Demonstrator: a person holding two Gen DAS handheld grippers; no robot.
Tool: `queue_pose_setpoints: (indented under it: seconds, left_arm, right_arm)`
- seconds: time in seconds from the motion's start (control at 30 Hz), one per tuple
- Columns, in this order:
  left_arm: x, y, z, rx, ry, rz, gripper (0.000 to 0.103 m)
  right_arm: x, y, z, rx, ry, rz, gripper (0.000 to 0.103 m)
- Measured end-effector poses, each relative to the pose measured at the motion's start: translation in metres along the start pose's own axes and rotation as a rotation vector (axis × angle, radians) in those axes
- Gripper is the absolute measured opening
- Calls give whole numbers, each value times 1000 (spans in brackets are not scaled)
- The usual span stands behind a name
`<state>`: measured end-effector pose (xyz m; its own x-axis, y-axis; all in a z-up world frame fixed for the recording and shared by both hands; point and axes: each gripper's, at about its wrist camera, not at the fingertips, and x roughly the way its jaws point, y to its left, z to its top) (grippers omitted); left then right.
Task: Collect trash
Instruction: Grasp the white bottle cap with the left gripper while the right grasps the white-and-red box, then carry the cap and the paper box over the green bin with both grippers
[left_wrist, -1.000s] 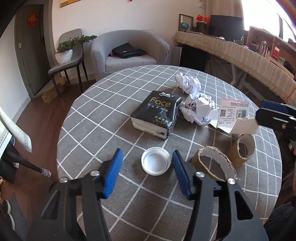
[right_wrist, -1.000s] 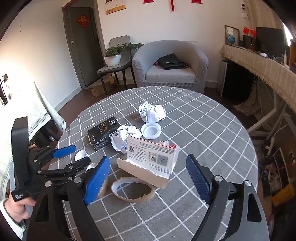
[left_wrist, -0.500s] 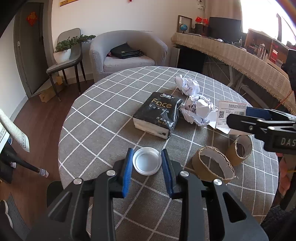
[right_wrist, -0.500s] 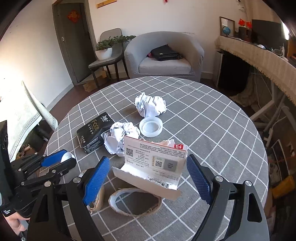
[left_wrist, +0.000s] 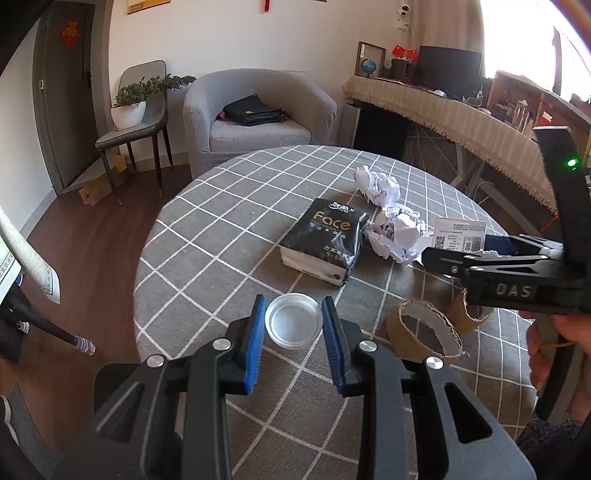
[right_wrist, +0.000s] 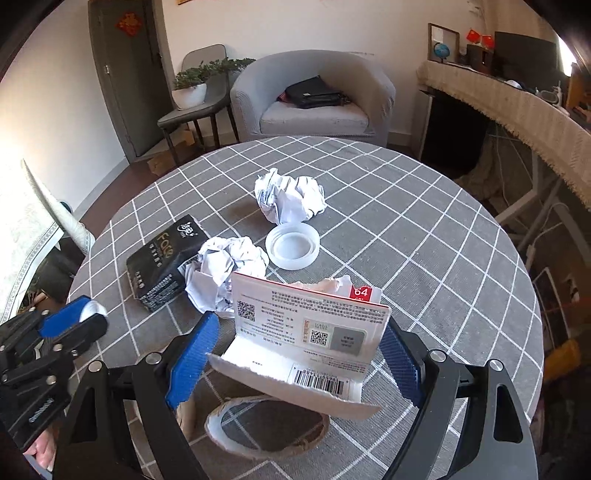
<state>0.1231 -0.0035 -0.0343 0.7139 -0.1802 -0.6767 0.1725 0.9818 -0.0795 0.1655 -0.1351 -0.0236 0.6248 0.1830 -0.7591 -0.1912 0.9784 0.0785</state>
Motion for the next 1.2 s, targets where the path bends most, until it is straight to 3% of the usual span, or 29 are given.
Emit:
queue_pose_setpoints:
  seconds: [0.07,0.1,0.3,0.6,0.87,1.2]
  left_arm:
    - [-3,3,-1,-5,-4,1,33]
    - [-5,5,0,-10,-6,1,33]
    - [-14,20,2,-42,-22,11,33]
    - [-41,46,0,-96,-80,41,33]
    - [-48,86,-12,-151,-71,91,33]
    - [-32,148,-43,-243,28,148,33]
  right_arm:
    - [2,1,0,0,0,-18,81]
    - [2,1,1,-2,2,-20,73]
    - [-10,2,5,-4,-29,-46,73]
    - [-50,25,19,-52,-183,-64,73]
    - [-58,68,28,-95,-228,66,73]
    - [-47,149,25,-232,-204,232,73]
